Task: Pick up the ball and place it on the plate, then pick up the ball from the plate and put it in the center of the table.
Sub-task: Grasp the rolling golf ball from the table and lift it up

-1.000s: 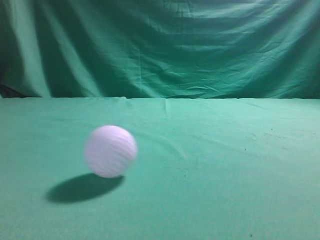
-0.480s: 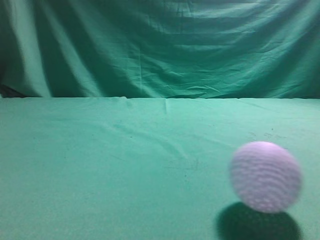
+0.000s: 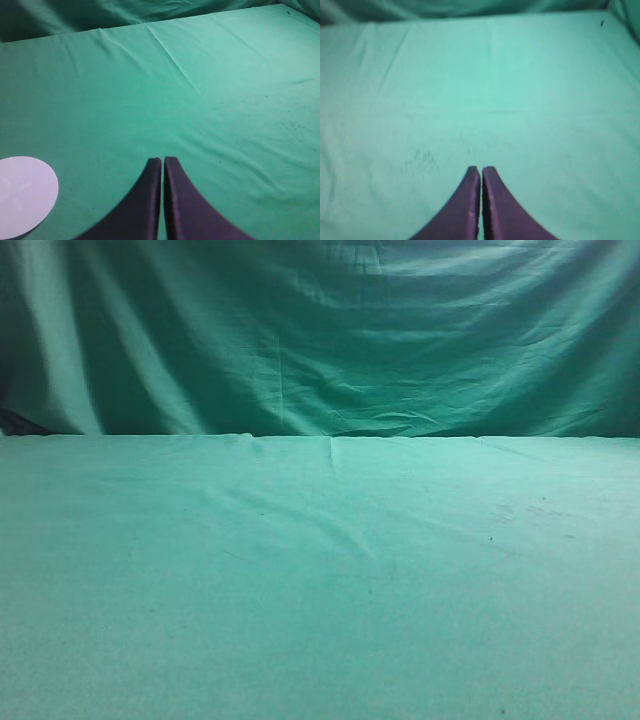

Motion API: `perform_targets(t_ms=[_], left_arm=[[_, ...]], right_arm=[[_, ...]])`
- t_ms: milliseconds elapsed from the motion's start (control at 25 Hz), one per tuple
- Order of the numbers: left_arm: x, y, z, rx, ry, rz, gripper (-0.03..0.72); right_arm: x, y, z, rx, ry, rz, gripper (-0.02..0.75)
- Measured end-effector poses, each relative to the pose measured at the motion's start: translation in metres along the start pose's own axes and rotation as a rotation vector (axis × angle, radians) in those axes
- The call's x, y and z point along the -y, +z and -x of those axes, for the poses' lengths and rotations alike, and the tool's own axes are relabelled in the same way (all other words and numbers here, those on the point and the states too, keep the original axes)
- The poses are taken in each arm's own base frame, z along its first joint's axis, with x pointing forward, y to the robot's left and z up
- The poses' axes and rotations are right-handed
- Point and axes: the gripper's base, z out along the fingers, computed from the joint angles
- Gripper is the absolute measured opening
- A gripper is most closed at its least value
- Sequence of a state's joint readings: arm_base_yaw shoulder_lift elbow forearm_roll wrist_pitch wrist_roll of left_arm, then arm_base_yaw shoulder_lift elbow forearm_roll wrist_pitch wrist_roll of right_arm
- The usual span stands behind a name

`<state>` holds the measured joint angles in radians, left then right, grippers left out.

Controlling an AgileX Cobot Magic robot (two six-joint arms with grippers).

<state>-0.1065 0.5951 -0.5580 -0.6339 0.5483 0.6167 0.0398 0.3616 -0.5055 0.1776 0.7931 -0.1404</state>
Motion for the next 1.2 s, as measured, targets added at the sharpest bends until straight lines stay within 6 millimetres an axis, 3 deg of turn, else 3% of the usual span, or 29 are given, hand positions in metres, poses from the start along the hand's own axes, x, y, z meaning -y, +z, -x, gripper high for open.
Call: perform_targets(t_ms=[200,480,880,1200], left_arm=[[-0.001,0.0,0.002,0.021,0.002,0.015,0.0],[-0.002,0.0,0.003,0.033,0.001,0.022,0.0],[-0.002,0.0,0.003,0.033,0.004,0.022,0.0],[-0.001,0.0,0.002,0.024,0.004,0.015,0.0]], right_arm=[[-0.005,0.002,0.006,-0.221,-0.161,0.076,0.0],[-0.006,0.016,-0.004,-0.588,-0.257,0.116,0.0],[-0.024,0.038,-0.007,-0.764,-0.185,0.207,0.0],[-0.045,0.049,-0.012,-0.855,-0.242,0.281,0.0]])
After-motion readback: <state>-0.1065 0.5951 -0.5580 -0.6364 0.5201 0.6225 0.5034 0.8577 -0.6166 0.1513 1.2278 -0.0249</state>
